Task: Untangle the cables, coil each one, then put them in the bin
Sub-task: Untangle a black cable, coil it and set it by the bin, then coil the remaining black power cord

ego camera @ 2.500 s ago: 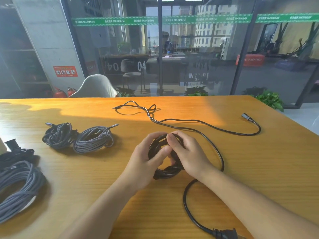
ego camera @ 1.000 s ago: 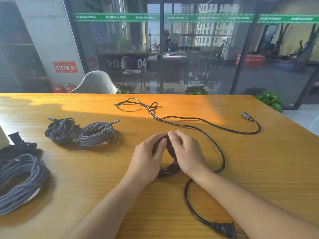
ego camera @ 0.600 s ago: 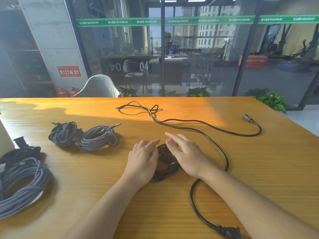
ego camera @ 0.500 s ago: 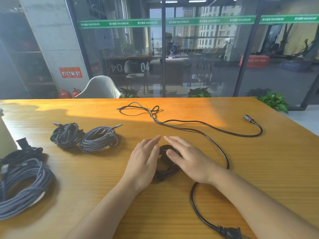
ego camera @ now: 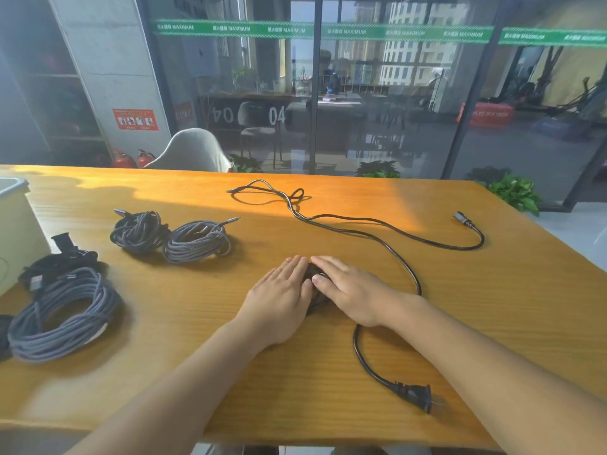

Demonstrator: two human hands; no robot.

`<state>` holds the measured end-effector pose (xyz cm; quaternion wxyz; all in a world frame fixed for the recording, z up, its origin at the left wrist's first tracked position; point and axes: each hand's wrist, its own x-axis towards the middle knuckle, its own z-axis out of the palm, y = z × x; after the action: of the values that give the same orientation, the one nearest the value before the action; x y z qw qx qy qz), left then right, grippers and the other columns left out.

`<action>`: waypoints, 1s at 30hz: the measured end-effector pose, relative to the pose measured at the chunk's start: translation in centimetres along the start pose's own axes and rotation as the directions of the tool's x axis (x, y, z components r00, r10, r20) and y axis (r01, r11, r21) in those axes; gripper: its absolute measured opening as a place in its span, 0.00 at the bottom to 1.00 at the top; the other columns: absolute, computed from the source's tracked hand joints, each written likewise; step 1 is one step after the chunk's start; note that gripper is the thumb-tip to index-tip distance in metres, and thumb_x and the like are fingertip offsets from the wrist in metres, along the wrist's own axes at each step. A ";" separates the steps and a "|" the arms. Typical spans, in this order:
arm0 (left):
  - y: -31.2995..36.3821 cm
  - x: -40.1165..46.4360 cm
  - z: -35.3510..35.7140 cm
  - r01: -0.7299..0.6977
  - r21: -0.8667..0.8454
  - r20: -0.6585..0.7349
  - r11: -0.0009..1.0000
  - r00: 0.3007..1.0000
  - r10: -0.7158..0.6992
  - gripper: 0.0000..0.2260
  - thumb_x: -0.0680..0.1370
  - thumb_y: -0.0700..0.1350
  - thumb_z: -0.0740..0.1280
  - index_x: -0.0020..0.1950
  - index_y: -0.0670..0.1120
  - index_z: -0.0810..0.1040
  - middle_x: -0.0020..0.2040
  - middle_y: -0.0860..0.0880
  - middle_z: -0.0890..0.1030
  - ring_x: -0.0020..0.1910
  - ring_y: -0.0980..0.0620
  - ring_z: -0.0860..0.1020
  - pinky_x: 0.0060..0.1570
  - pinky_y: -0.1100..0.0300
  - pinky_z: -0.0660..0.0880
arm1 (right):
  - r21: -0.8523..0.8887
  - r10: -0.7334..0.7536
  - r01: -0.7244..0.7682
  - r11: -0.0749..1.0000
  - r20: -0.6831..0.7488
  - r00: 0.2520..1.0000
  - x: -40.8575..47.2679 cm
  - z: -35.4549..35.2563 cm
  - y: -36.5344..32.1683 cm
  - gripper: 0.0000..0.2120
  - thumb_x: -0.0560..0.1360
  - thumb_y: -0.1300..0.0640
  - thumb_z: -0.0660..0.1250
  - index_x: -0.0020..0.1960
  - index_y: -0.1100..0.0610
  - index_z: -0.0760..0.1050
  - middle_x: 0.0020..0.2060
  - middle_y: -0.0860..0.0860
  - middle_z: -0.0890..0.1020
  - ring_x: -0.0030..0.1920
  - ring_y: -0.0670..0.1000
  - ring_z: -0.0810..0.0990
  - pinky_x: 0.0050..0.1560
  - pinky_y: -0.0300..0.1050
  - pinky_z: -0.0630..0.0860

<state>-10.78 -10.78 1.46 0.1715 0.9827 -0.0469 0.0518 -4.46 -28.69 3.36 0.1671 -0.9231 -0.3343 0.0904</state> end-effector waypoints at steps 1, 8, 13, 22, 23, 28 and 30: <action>0.0 0.0 0.0 0.007 -0.003 -0.002 1.000 1.000 -0.007 0.26 0.88 0.55 0.46 0.85 0.50 0.49 0.85 0.52 0.53 0.84 0.56 0.49 0.79 0.59 0.46 | -0.017 0.008 -0.008 1.000 -0.011 1.000 -0.1 0.0 -0.2 0.30 0.86 0.38 0.46 0.85 0.47 0.51 0.83 0.42 0.55 0.82 0.46 0.56 0.76 0.46 0.60; -0.6 -3.0 -0.3 0.145 -0.031 -0.109 0.989 0.983 -0.147 0.28 0.87 0.57 0.48 0.85 0.46 0.52 0.84 0.47 0.58 0.83 0.50 0.54 0.80 0.55 0.50 | -0.002 0.065 -0.066 0.998 -0.140 0.988 -1.8 2.0 -3.0 0.33 0.85 0.35 0.46 0.86 0.47 0.46 0.85 0.44 0.49 0.83 0.50 0.53 0.80 0.52 0.58; -3.9 -5.5 -1.4 0.259 -0.038 -0.200 0.965 0.944 -0.261 0.30 0.87 0.59 0.50 0.84 0.44 0.55 0.84 0.45 0.60 0.83 0.48 0.56 0.79 0.54 0.51 | 0.016 0.065 -0.064 0.998 -0.061 0.996 -0.2 3.8 -7.1 0.33 0.86 0.37 0.46 0.86 0.50 0.42 0.85 0.45 0.45 0.84 0.51 0.52 0.80 0.55 0.58; -10.2 -9.9 -3.8 0.300 0.072 -0.289 0.951 0.919 -0.268 0.31 0.87 0.59 0.48 0.85 0.43 0.50 0.86 0.44 0.50 0.84 0.49 0.46 0.81 0.54 0.47 | 0.067 -0.040 0.043 0.997 -0.046 0.998 4.8 6.6 -14.4 0.32 0.87 0.39 0.47 0.86 0.50 0.41 0.85 0.45 0.43 0.83 0.53 0.54 0.78 0.54 0.59; -10.7 -10.1 -3.9 0.320 0.082 -0.292 0.944 0.913 -0.284 0.31 0.87 0.59 0.47 0.85 0.42 0.50 0.86 0.44 0.50 0.84 0.49 0.46 0.81 0.53 0.47 | 0.075 -0.050 0.054 0.996 -0.049 0.998 5.3 6.9 -14.9 0.32 0.87 0.39 0.47 0.86 0.49 0.41 0.85 0.44 0.43 0.83 0.53 0.54 0.78 0.54 0.59; -11.6 -10.2 -4.1 0.378 0.013 -0.289 0.926 0.888 -0.358 0.31 0.87 0.60 0.46 0.85 0.43 0.50 0.85 0.44 0.52 0.84 0.49 0.49 0.82 0.52 0.48 | 0.079 -0.075 0.080 0.994 -0.063 0.995 6.9 7.3 -15.5 0.32 0.87 0.39 0.47 0.86 0.48 0.42 0.85 0.44 0.44 0.83 0.53 0.54 0.78 0.53 0.59; -11.4 -10.2 -4.1 0.377 0.027 -0.303 0.926 0.886 -0.351 0.31 0.87 0.59 0.46 0.85 0.43 0.50 0.85 0.43 0.52 0.84 0.48 0.49 0.82 0.52 0.47 | 0.091 -0.091 0.097 0.991 -0.069 0.993 6.9 7.2 -15.2 0.32 0.86 0.38 0.48 0.86 0.48 0.44 0.85 0.44 0.46 0.84 0.52 0.53 0.80 0.53 0.58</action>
<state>-19.95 2.07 0.27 0.1414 0.9618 0.1664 0.1653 -10.11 -11.50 1.88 0.2254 -0.8998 -0.3673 0.0681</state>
